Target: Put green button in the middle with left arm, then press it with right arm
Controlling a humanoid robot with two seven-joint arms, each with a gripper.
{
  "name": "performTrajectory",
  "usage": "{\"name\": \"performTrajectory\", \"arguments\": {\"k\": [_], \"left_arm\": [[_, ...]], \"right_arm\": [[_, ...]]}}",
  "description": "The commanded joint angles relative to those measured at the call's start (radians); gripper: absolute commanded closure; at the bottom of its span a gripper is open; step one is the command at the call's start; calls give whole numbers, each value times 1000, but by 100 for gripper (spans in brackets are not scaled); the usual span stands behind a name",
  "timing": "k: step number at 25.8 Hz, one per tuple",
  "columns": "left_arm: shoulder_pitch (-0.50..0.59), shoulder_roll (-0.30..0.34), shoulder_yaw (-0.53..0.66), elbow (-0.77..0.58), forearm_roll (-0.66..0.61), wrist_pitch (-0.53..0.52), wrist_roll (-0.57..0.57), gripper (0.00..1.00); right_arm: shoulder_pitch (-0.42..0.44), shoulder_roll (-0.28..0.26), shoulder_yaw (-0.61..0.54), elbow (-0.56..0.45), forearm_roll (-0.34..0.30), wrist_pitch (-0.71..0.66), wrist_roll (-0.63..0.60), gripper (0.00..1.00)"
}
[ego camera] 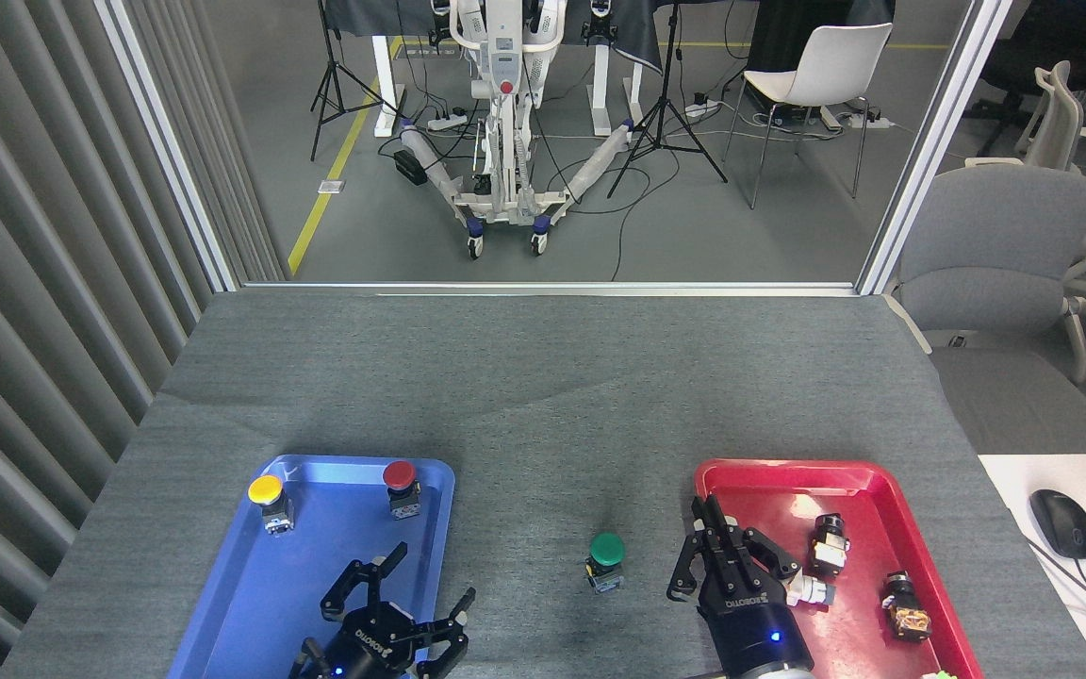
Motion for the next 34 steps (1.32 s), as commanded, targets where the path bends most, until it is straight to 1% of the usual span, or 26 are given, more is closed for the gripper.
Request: {"name": "performTrajectory", "arguments": {"k": [1, 3, 4, 7, 9, 12, 13, 19, 23, 27, 32, 34], "left_arm": [[89, 30, 150, -133, 3, 1, -1, 0], [109, 30, 268, -195, 22, -9, -7, 0], [110, 29, 328, -212, 56, -24, -7, 0], [109, 30, 450, -218, 235, -81, -7, 0], [106, 41, 463, -217, 306, -90, -9, 0], [106, 104, 463, -214, 318, -93, -9, 0], [106, 115, 461, -209, 316, -93, -9, 0], [100, 104, 457, -111, 304, -87, -12, 0], [95, 116, 457, -113, 306, -102, -22, 0], [95, 119, 458, -122, 310, -170, -28, 0], [106, 113, 458, -157, 319, -168, -28, 0], [103, 113, 458, -159, 319, -168, -28, 0]], "right_arm": [[-5, 30, 30, 30, 17, -2, -1, 98], [-16, 45, 43, 54, 17, 3, -1, 97], [-26, 54, 45, 70, 17, 4, 1, 97], [-54, 74, 68, 136, 30, 13, 1, 96], [-71, 79, 77, 176, 39, 18, -3, 96], [-77, 91, 97, 209, 40, 20, -9, 96], [-80, 96, 102, 219, 40, 21, -18, 95], [-83, 96, 106, 277, 47, 61, -26, 94], [-83, 94, 106, 308, 48, 63, -49, 93], [-86, 97, 106, 308, 47, 64, -50, 93], [-88, 105, 109, 297, 39, 73, -56, 92], [-91, 110, 109, 288, 34, 101, -87, 85]]}}
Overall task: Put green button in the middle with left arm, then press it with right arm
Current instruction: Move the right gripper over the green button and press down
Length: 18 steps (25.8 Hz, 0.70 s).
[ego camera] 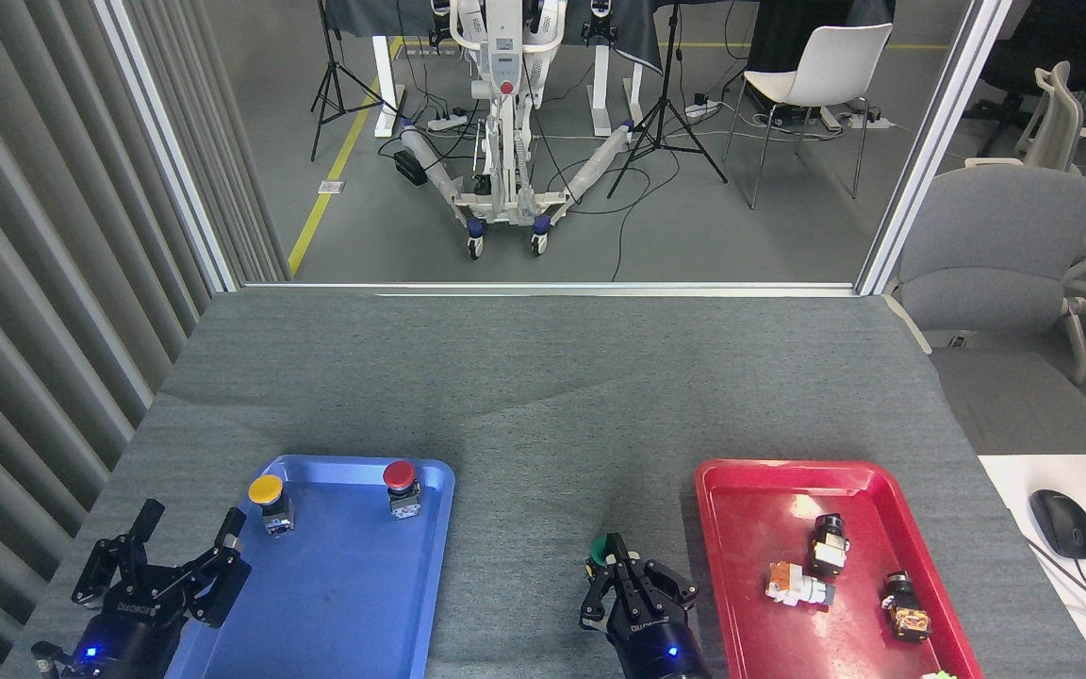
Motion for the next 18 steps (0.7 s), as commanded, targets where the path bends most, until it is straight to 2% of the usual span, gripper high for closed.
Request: {"name": "performTrajectory", "arguments": {"k": [1, 3, 5, 10, 16, 18], "left_arm": [[0, -1, 1, -9, 4, 0, -1, 0], [-2, -4, 5, 0, 16, 3, -1, 0], [0, -12, 2, 0, 22, 2, -1, 0], [1, -27, 6, 36, 21, 5, 4, 0], [-8, -18, 6, 46, 21, 3, 2, 0], [-8, -15, 6, 43, 21, 2, 1, 0]], "right_arm": [[-7, 11, 2, -15, -8, 49, -46, 81], [-16, 16, 7, -21, -8, 89, -60, 75], [-16, 11, 7, -47, -8, 101, -58, 57], [-5, 2, -3, -121, -8, 101, -52, 28], [13, -47, -44, -150, -14, 97, -52, 2], [16, -59, -58, -152, -31, 94, -52, 2]]}}
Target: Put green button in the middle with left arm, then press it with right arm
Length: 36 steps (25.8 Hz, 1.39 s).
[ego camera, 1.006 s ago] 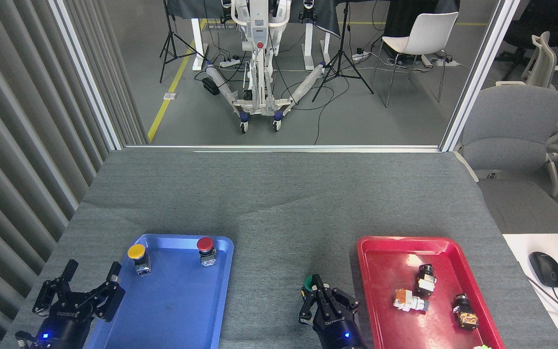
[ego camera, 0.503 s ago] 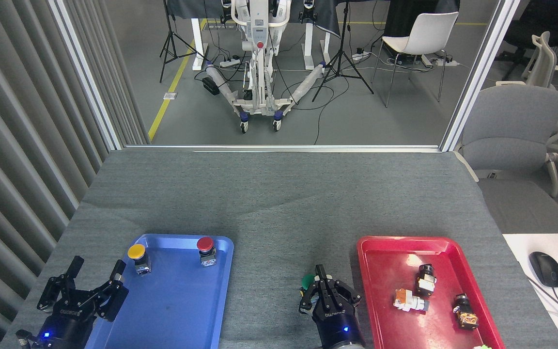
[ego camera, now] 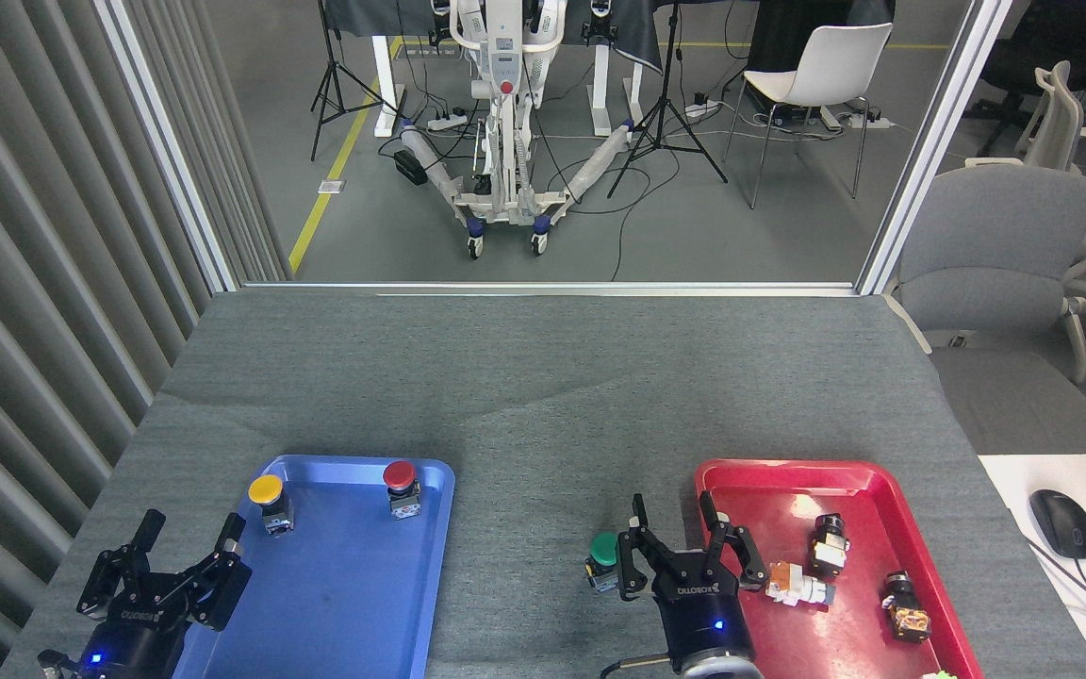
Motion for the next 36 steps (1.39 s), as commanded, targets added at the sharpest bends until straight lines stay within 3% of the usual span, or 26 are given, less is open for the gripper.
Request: {"name": "performTrajectory", "arguments": {"k": [1, 19, 20, 24, 26, 34, 36], "left_arm": [[1, 7, 0, -5, 2, -6, -4, 0], [13, 16, -3, -6, 2, -35, -4, 0], [13, 19, -3, -6, 0, -55, -4, 0], [13, 20, -2, -11, 0, -72, -4, 0], [13, 20, -2, -19, 0, -66, -5, 0], [33, 22, -3, -62, 0, -84, -81, 0], [39, 20, -3, -72, 0, -84, -79, 0]], "right_arm": [[9, -24, -22, -4, -25, -8, 5, 1], [47, -75, -45, -31, -45, -9, 5, 2], [49, -75, -45, -33, -45, -9, 5, 4], [50, -79, -45, -41, -45, -13, 5, 39], [50, -85, -45, -41, -45, -31, 5, 47], [58, -94, -48, -44, -45, -42, 5, 47], [59, -94, -59, -44, -45, -42, 5, 40]]}}
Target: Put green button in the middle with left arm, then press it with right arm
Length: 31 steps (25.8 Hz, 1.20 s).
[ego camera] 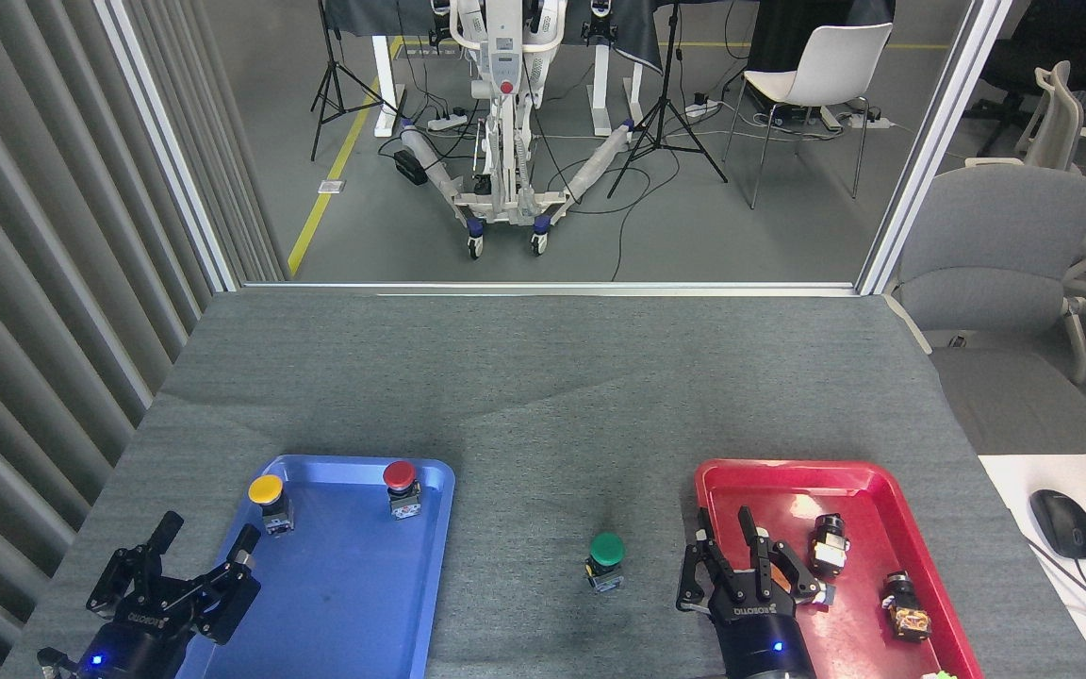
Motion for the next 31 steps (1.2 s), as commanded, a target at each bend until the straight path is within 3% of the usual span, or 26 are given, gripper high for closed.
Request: {"name": "performTrajectory", "arguments": {"k": [1, 3, 4, 31], "left_arm": [[14, -3, 0, -18, 0, 0, -6, 0], [20, -6, 0, -18, 0, 1, -6, 0], [20, -9, 0, -18, 0, 1, -6, 0], [20, -7, 0, -9, 0, 7, -9, 0]], "right_arm": [[4, -1, -9, 0, 0, 1, 0, 29], [4, -1, -11, 0, -1, 4, 0, 7], [4, -1, -11, 0, -1, 6, 0, 3], [30, -2, -77, -14, 2, 4, -32, 0]]}}
